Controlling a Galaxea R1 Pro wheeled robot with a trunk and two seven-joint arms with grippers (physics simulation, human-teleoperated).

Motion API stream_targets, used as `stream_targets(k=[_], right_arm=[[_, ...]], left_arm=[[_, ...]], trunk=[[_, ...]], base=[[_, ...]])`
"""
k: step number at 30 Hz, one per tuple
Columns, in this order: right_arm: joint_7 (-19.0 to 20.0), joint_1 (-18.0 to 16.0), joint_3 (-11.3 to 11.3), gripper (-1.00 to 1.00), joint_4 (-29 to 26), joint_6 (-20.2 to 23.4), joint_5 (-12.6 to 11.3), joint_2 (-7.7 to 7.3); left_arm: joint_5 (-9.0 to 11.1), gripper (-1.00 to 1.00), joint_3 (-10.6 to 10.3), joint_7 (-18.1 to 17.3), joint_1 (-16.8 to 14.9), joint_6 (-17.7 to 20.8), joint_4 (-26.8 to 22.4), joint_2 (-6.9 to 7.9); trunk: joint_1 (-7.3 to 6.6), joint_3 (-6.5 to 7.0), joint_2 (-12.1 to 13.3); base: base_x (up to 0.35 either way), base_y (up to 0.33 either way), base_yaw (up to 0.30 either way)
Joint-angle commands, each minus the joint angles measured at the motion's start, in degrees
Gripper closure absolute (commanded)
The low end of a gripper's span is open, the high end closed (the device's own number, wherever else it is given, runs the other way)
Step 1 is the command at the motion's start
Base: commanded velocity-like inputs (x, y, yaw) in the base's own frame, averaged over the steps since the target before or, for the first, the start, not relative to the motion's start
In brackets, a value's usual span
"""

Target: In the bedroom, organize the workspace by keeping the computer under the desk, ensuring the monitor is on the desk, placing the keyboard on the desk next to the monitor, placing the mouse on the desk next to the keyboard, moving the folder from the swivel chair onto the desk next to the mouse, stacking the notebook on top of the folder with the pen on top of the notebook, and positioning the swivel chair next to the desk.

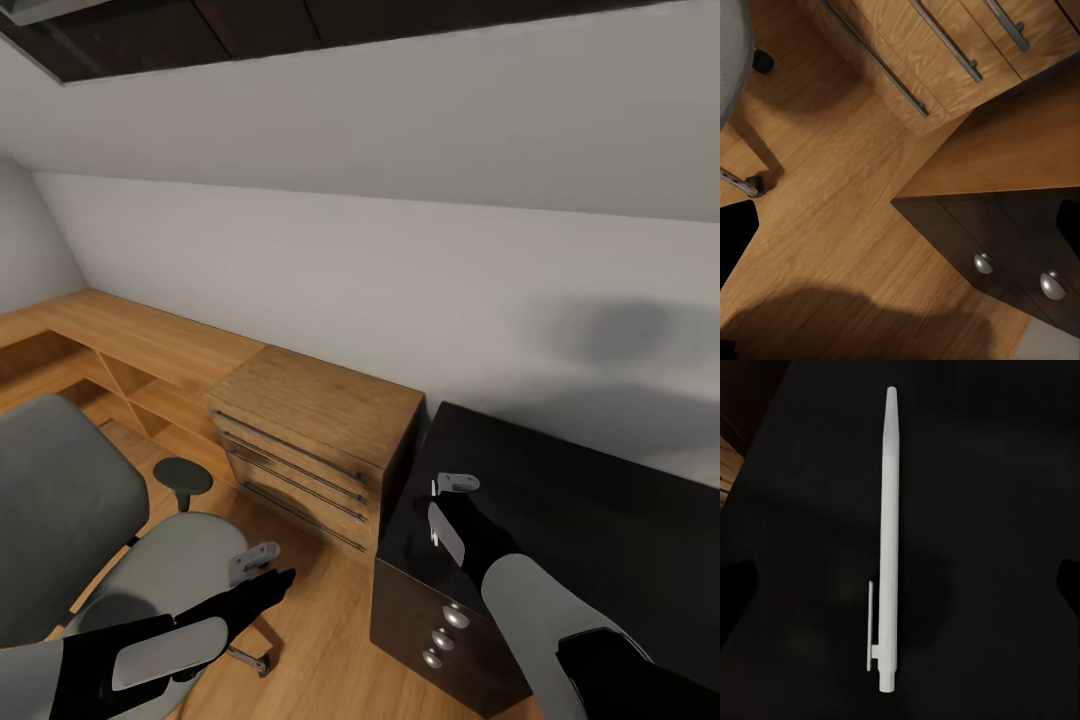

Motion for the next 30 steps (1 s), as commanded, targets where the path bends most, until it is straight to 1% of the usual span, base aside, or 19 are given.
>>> stream_targets(k=[1, 6, 12, 20, 21, 30], right_arm=[[-0.51, -0.04, 0.46, -1.00, -0.08, 0.25, -0.59, -0.05], [-0.56, -0.04, 0.38, -1.00, -0.13, 0.17, -0.56, -0.05], [-0.64, -0.04, 0.41, -1.00, -0.03, 0.29, -0.59, -0.05], [-0.68, -0.04, 0.39, -1.00, 0.47, 0.61, -0.68, -0.05], [-0.71, -0.04, 0.34, -1.00, 1.93, 0.79, -0.66, -0.04], [-0.80, -0.04, 0.29, -1.00, 2.14, 1.66, -0.72, 0.00]], left_arm=[[0.37, -1.00, -0.18, 0.09, -0.12, -0.39, -0.10, 0.03], [0.37, -1.00, -0.15, 0.13, -0.12, -0.42, -0.10, 0.09], [0.34, -1.00, -0.14, 0.20, -0.12, -0.46, -0.10, 0.11], [0.37, -1.00, -0.14, 0.14, -0.12, -0.46, -0.10, 0.12], [0.37, -1.00, -0.14, 0.13, -0.12, -0.46, -0.10, 0.10], [0.37, -1.00, -0.14, 0.17, -0.12, -0.47, -0.10, 0.11]], trunk=[[0.02, -0.09, -0.08], [0.02, -0.09, -0.08], [1.34, -1.17, -2.49], [1.34, -1.17, -2.49], [1.34, -1.17, -2.49], [1.34, -1.17, -2.49]], base=[[0.000, 0.000, 0.000], [0.000, 0.000, 0.000], [0.000, 0.000, 0.000], [0.000, 0.000, 0.000], [0.000, 0.000, 0.000], [0.000, 0.000, 0.000]])
